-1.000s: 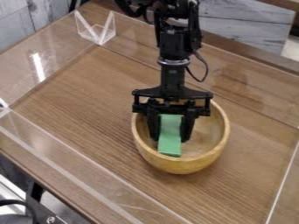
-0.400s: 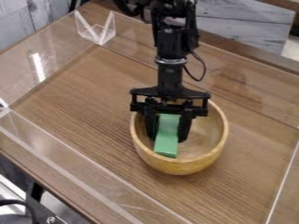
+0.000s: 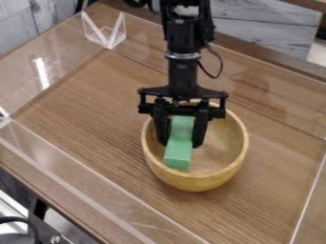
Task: Remove the green block from inside the brown bowl and put it on the table
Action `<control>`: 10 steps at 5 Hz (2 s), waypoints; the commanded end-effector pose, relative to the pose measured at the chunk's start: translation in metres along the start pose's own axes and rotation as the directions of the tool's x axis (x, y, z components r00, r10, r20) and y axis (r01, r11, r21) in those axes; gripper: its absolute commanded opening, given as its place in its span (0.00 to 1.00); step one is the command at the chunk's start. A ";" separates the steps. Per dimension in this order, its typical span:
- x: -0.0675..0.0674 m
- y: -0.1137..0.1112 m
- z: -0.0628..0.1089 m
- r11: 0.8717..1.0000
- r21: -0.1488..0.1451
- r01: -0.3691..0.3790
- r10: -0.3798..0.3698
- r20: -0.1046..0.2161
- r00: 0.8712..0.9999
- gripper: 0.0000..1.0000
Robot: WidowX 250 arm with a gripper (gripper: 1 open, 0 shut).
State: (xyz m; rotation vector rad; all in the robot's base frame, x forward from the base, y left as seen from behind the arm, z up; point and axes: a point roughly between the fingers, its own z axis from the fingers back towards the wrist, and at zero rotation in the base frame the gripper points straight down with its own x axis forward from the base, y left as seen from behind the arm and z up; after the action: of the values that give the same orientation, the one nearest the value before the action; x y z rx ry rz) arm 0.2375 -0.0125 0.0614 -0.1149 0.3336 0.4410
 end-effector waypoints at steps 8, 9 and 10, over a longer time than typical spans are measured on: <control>-0.027 0.033 0.101 0.959 -0.164 0.233 -0.205 0.169 0.964 0.00; -0.027 0.022 0.087 0.943 -0.147 0.299 -0.273 0.174 0.946 0.00; -0.030 0.009 0.078 0.932 -0.137 0.336 -0.310 0.182 0.933 0.00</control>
State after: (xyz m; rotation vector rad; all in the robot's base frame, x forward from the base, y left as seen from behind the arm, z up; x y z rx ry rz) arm 0.2280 -0.0024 0.1319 -0.2964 0.1726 0.1558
